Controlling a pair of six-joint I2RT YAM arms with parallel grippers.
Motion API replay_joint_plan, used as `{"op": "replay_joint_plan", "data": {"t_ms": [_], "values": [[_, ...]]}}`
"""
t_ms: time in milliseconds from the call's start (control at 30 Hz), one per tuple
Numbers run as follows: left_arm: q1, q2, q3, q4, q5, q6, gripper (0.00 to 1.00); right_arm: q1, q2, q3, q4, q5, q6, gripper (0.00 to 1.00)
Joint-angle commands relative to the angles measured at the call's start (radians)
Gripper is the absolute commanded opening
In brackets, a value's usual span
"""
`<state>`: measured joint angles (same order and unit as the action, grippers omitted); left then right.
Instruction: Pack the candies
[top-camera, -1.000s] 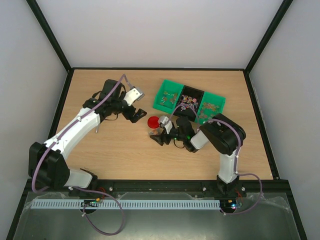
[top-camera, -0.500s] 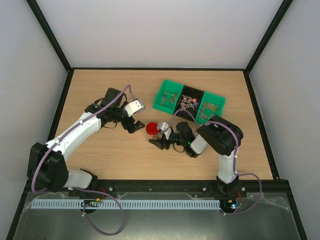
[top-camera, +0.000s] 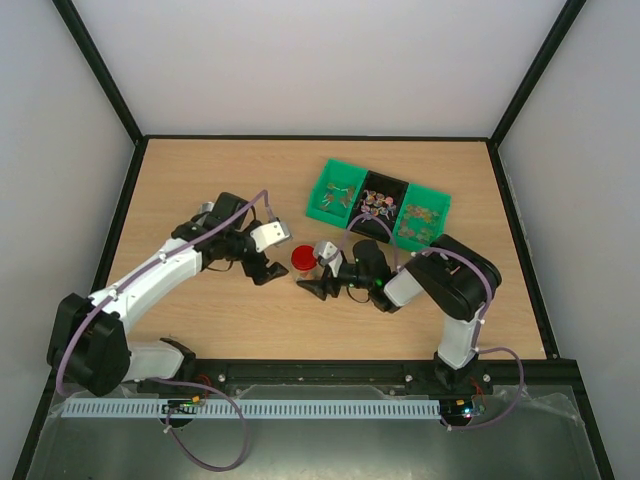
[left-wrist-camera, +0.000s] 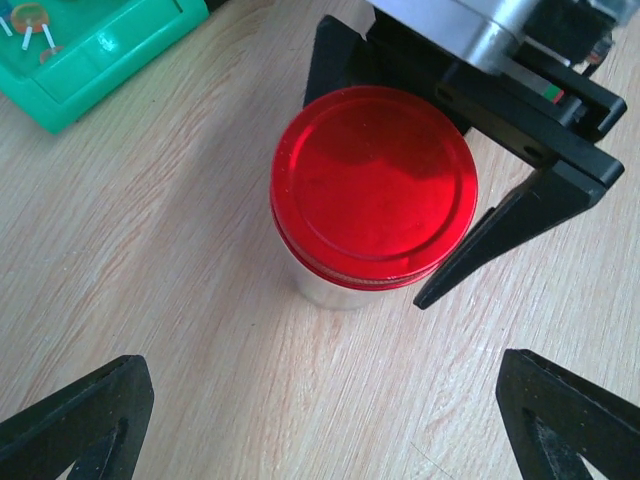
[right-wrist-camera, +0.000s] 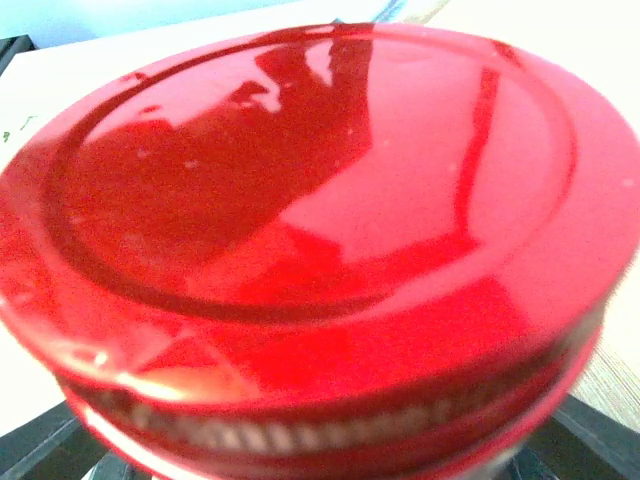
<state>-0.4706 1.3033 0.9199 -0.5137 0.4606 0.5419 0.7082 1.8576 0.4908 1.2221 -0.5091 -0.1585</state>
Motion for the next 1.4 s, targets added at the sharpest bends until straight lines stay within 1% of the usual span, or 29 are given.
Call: {"op": "replay_joint_plan", "data": {"t_ms": [0,100,267,400,700,833,933,1233,1367], "values": [[-0.001,-0.027,-0.035,0.040,0.035,0.041,0.97,0.007,-0.038,0.032,-0.074,-0.011,-0.025,0.82],[-0.011,-0.022,-0.046,0.075,0.049,0.045,0.97,0.007,-0.058,0.040,-0.100,-0.022,-0.032,0.81],[-0.039,0.006,-0.058,0.141,0.056,0.038,0.97,0.012,-0.073,0.046,-0.127,-0.032,-0.050,0.76],[-0.059,0.036,-0.054,0.178,0.048,0.026,0.99,0.019,-0.085,0.051,-0.139,-0.036,-0.053,0.72],[-0.090,0.080,-0.046,0.222,0.043,0.016,0.99,0.028,-0.098,0.046,-0.156,-0.040,-0.068,0.64],[-0.091,0.092,-0.046,0.227,0.014,0.011,0.99,0.030,-0.102,0.039,-0.156,-0.049,-0.080,0.61],[-0.081,0.095,-0.044,0.224,-0.010,0.001,0.98,0.030,-0.107,0.031,-0.157,-0.051,-0.092,0.59],[0.013,0.077,-0.050,0.206,0.015,-0.006,0.94,0.030,-0.119,0.011,-0.159,-0.077,-0.112,0.51],[0.038,0.076,-0.052,0.197,0.016,0.030,0.93,0.030,-0.119,0.010,-0.162,-0.075,-0.112,0.48]]}}
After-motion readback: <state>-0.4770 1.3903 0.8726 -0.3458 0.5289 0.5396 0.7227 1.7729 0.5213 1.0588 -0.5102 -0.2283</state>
